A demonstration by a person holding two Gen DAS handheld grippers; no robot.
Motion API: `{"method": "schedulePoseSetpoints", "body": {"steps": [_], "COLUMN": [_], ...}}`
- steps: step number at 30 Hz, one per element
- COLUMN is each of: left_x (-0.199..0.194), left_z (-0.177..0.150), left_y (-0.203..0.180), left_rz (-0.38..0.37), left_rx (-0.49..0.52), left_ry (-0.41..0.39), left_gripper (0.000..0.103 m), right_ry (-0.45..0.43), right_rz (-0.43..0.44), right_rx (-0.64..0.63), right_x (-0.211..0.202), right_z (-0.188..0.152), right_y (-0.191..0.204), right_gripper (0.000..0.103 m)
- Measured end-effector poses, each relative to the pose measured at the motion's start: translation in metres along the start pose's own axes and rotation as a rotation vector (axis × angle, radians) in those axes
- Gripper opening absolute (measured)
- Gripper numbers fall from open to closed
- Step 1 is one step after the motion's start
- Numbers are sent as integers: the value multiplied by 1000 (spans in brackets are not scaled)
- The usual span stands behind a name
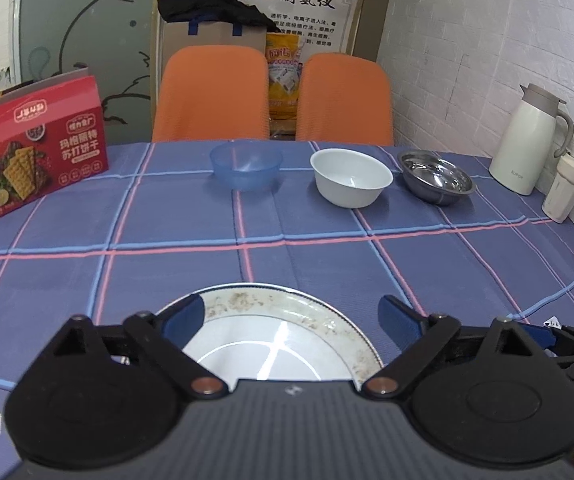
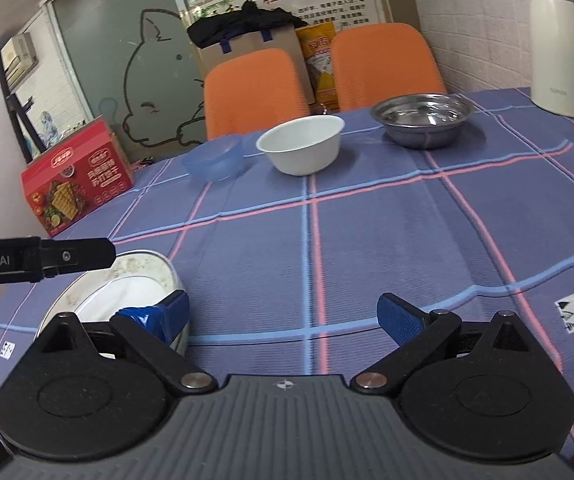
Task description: Organize plates and bowls
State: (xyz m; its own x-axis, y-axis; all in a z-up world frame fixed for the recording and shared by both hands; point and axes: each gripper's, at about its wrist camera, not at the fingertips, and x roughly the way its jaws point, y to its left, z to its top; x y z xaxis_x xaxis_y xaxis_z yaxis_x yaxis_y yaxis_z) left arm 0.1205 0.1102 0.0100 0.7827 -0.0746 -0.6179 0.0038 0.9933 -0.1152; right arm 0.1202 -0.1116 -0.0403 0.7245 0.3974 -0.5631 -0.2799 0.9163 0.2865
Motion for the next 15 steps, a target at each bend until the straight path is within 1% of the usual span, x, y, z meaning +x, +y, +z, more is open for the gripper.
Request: {"method": "schedulePoseSetpoints", "body": {"steps": [2,6,7,15], "left_x": [7,19,22,41], "left_z": [4,9,9,10], "left_y": [-12,-36,-42,-77], "left_rz": [-4,-11,-16,-33], "left_rx": [18,54,64,133], "left_ry": [8,21,24,53], "left_gripper": [93,93,93,93], "right_ry": [0,41,42,-46], "right_rz": [-25,-122,-135,-158], "right_rx": [40,96,97,86], "right_x": [-2,0,-1,-17], "right_z": [1,5,5,1], "right_y": [-14,-35,-39,-65], "right_gripper": [88,88,88,88]}}
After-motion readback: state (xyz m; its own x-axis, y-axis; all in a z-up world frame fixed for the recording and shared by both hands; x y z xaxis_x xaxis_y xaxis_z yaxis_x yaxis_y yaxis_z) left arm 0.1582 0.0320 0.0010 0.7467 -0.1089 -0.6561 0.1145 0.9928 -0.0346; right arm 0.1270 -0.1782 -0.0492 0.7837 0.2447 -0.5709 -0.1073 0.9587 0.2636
